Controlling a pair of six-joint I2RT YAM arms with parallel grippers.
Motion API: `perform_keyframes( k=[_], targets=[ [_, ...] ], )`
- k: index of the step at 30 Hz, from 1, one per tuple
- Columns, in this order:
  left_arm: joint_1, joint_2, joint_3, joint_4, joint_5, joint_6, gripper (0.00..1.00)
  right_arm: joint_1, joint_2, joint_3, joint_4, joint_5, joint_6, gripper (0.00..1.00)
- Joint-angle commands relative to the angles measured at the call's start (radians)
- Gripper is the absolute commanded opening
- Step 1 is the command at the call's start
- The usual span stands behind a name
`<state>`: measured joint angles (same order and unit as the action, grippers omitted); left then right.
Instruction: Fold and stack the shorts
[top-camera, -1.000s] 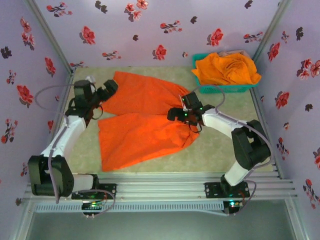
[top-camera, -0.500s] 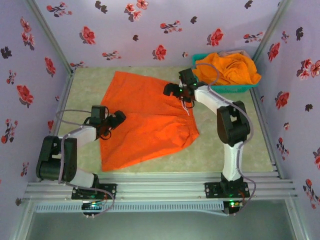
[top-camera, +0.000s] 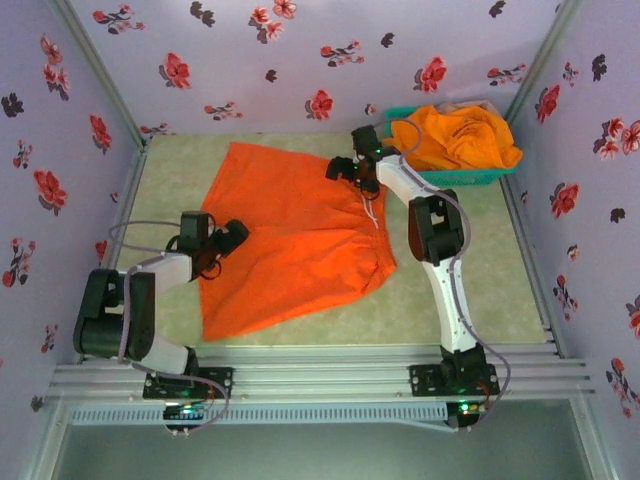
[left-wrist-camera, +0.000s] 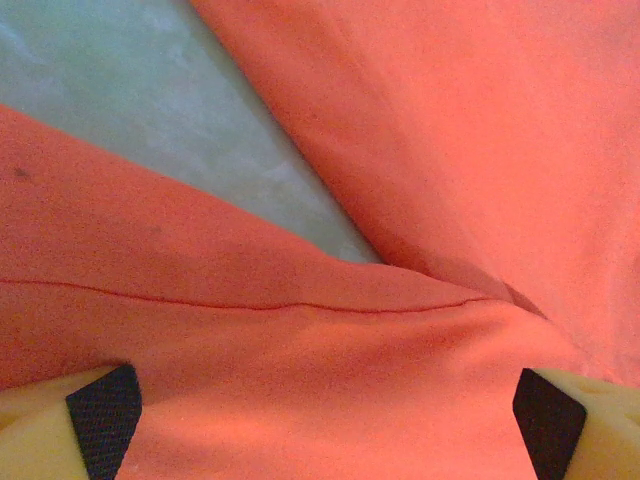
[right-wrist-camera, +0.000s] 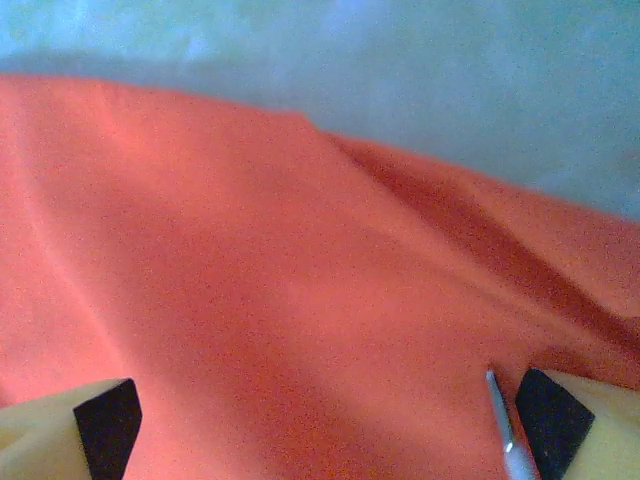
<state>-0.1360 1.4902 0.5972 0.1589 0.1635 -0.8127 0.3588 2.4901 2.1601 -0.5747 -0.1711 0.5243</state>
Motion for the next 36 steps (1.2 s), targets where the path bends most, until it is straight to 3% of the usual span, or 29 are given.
perform_keyframes(
  k=[1, 11, 17, 24, 30, 36],
  targets=[
    [0.013, 0.043, -0.001, 0.004, -0.030, -0.002, 0.99, -0.019, 0.080, 0.097, -0.091, 0.055, -0.024, 0.99],
    [0.026, -0.035, 0.115, -0.049, -0.005, 0.034, 0.99, -0.042, 0.171, 0.301, -0.151, 0.051, 0.000, 0.99],
    [0.034, -0.200, 0.188, -0.190, -0.008, 0.023, 0.99, -0.014, 0.062, 0.288, -0.103, 0.027, -0.015, 0.99],
    [0.039, -0.440, 0.153, -0.379, -0.005, -0.027, 0.99, 0.058, -0.126, 0.228, -0.058, 0.032, -0.079, 0.99],
    [0.031, -0.587, 0.143, -0.681, -0.033, -0.068, 0.99, 0.114, -0.413, -0.073, 0.065, 0.069, -0.116, 0.99],
    [-0.034, -0.718, 0.083, -0.964, -0.182, -0.182, 0.99, 0.124, -0.739, -0.500, 0.230, 0.129, -0.111, 0.99]
  ],
)
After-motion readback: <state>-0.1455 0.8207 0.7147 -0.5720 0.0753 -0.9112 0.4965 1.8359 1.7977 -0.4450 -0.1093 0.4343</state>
